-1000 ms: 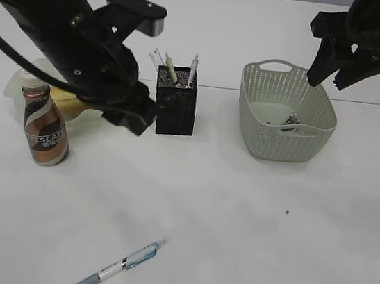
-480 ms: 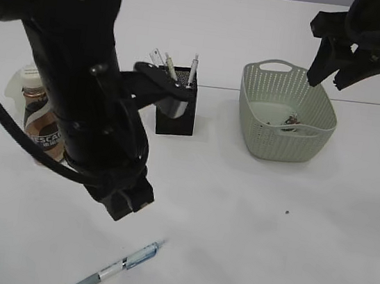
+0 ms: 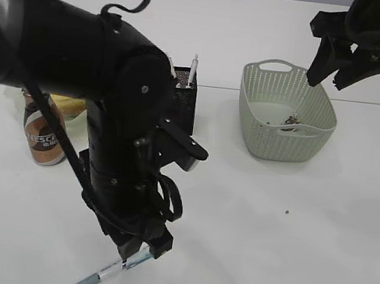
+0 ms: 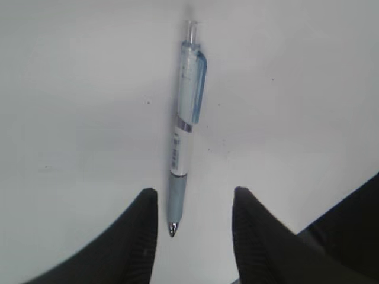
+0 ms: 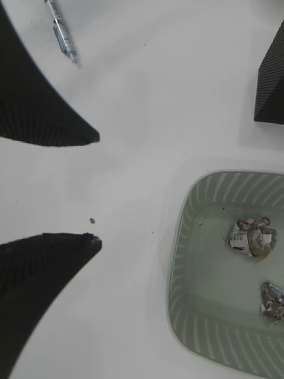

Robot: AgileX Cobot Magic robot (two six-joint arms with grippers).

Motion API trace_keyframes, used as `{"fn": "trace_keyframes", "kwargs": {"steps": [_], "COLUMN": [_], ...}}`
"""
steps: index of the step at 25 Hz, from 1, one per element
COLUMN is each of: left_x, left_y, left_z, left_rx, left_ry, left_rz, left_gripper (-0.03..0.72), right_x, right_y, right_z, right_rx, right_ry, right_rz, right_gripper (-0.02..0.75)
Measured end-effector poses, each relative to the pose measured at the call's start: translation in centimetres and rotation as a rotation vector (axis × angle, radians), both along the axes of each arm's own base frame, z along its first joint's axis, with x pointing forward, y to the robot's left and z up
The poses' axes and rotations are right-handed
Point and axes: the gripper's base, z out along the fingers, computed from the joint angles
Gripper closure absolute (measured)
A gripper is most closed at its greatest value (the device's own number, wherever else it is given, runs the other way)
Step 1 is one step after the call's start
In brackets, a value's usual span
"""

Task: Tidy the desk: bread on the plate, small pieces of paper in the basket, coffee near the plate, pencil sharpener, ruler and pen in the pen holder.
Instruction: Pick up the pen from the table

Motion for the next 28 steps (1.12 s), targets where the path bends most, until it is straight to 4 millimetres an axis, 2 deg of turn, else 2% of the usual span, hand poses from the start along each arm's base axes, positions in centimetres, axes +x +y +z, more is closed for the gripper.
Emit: {"fn": "trace_keyframes", "kwargs": {"steps": [6, 18, 28], "left_x": [0.5, 1.2, 1.5], "left_y": [-0.8, -1.4, -1.6], "left_z": [-1.5, -6.0, -6.2], "left_rx": [-0.032, 0.016, -0.002], "left_ry": [-0.033, -0.018, -0.046], "left_rz": [0.028, 0.022, 0.013], "left_gripper": [0.369, 0.367, 0.367], "right_x": [0.0, 0.0, 0.0], "right_y": [0.0, 0.0, 0.0], "right_z": [0.0, 0.0, 0.0], "right_rx": [0.000, 0.000, 0.000], "right_ry": [0.000, 0.000, 0.000], "right_rz": [0.000, 0.000, 0.000], "right_gripper": [0.384, 0.385, 0.385]}}
